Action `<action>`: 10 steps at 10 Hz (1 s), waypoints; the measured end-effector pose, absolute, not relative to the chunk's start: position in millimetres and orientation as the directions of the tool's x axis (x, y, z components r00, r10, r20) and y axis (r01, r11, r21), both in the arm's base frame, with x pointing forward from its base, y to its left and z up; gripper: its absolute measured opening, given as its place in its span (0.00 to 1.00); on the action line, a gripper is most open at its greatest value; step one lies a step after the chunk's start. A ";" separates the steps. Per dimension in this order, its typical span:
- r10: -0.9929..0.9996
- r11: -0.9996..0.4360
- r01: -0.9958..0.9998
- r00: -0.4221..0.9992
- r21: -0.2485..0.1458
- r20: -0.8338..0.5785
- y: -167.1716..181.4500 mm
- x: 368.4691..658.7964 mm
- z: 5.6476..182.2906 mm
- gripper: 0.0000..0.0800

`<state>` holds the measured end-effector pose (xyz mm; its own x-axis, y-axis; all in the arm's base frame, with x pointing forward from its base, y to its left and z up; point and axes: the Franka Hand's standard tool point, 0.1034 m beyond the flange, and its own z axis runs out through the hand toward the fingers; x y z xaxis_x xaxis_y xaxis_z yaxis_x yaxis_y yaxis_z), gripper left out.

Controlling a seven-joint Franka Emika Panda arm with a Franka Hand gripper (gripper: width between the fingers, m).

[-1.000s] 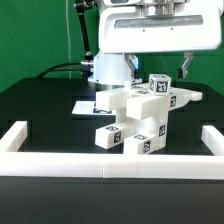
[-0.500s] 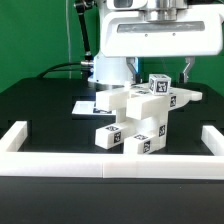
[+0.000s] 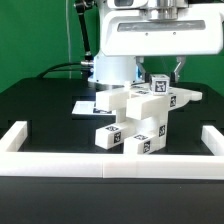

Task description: Assemble chair

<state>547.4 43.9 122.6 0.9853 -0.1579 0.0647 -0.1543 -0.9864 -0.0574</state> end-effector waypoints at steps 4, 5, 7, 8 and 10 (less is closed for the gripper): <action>-0.177 -0.983 -0.174 0.982 -0.058 0.063 43.4 547.4 122.4 0.36; -0.184 -0.982 -0.181 0.981 -0.059 0.063 43.4 547.4 122.4 0.36; -0.276 -0.960 -0.273 0.959 -0.065 0.057 43.4 547.4 122.4 0.36; -0.337 -0.940 -0.333 0.940 -0.068 0.053 42.8 547.4 122.2 0.36; -0.502 -0.864 -0.498 0.864 -0.077 0.039 41.9 547.4 122.1 0.36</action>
Offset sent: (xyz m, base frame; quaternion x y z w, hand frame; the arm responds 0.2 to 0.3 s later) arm 0.0000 0.0000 0.0000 0.0000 0.0000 0.0000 1.0000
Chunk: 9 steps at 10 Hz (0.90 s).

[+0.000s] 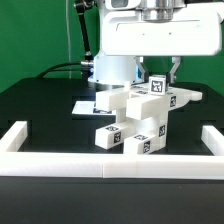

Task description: Assemble chair

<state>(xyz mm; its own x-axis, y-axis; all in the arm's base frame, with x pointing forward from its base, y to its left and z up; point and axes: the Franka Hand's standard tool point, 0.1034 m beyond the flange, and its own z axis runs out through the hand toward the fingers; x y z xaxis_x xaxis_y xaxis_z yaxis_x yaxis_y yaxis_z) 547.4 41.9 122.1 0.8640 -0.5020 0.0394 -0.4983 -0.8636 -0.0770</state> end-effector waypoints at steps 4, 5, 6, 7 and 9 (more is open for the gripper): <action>-0.670 -0.741 -0.666 0.742 -0.089 0.022 38.6 548.7 121.8 0.36; -0.688 -0.724 -0.684 0.725 -0.089 0.020 38.5 548.7 121.8 0.36; -0.740 -0.671 -0.736 0.672 -0.091 0.013 38.6 548.7 121.7 0.36; -0.744 -0.666 -0.740 0.668 -0.091 0.013 38.6 548.7 121.7 0.36; -0.807 -0.588 -0.804 0.590 -0.091 0.003 38.4 548.5 121.6 0.36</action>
Offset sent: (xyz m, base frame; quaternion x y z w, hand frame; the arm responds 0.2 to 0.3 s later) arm 0.0000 0.0000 0.0000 0.0000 0.0000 0.1197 0.9928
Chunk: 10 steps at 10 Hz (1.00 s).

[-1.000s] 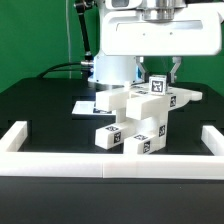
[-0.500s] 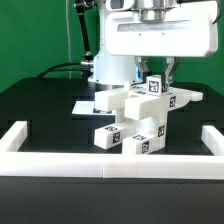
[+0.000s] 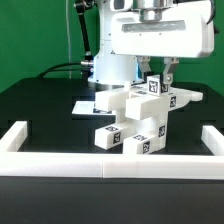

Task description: Assemble chair

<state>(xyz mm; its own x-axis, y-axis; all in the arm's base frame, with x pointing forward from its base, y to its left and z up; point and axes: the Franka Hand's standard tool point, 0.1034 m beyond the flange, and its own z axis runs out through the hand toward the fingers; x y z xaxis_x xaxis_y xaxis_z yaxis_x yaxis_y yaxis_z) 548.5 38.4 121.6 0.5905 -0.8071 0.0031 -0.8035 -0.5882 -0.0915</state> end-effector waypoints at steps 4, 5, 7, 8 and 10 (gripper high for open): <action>-0.986 -0.137 -0.985 0.146 -0.106 -0.083 35.4 548.4 120.7 0.36; -0.992 -0.074 -0.992 0.084 -0.102 -0.091 35.2 548.7 120.8 0.36; -0.994 -0.026 -0.995 0.036 -0.094 -0.099 34.2 549.1 121.2 0.36; -0.995 -0.022 -0.995 0.031 -0.094 -0.100 34.3 549.2 121.3 0.36; -0.995 0.007 -0.996 0.002 -0.090 -0.102 34.7 549.0 121.1 0.46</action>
Offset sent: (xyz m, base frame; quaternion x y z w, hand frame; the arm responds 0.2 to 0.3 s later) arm -0.0022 -0.0062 -0.0072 0.0117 -0.0093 0.2455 0.9693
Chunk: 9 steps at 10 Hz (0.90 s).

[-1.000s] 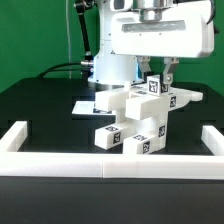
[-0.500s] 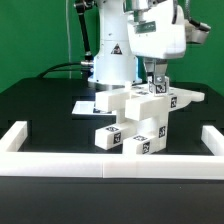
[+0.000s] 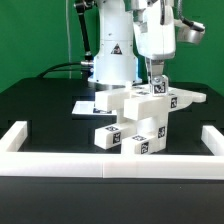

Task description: Assemble chair

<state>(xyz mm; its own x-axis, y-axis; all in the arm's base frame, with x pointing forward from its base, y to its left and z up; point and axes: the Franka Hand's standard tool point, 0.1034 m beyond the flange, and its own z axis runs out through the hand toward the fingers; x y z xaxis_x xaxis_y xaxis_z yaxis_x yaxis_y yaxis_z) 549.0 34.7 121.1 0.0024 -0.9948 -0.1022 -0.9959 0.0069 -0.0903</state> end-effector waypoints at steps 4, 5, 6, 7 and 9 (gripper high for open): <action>-0.962 -0.258 -0.959 0.267 -0.119 -0.063 37.4 549.1 120.2 0.79; -0.956 -0.279 -0.953 0.288 -0.120 -0.060 37.1 549.2 120.3 0.81; -0.945 -0.314 -0.942 0.322 -0.122 -0.056 37.0 549.2 120.4 0.81; -0.937 -0.337 -0.933 0.345 -0.123 -0.052 37.0 549.2 120.4 0.81; -0.858 -0.511 -0.853 0.514 -0.105 -0.008 37.4 548.9 120.6 0.81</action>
Offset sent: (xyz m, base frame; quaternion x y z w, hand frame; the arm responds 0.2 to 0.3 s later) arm -0.0001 0.0173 -0.0065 0.0465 -0.0401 -0.2099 0.9758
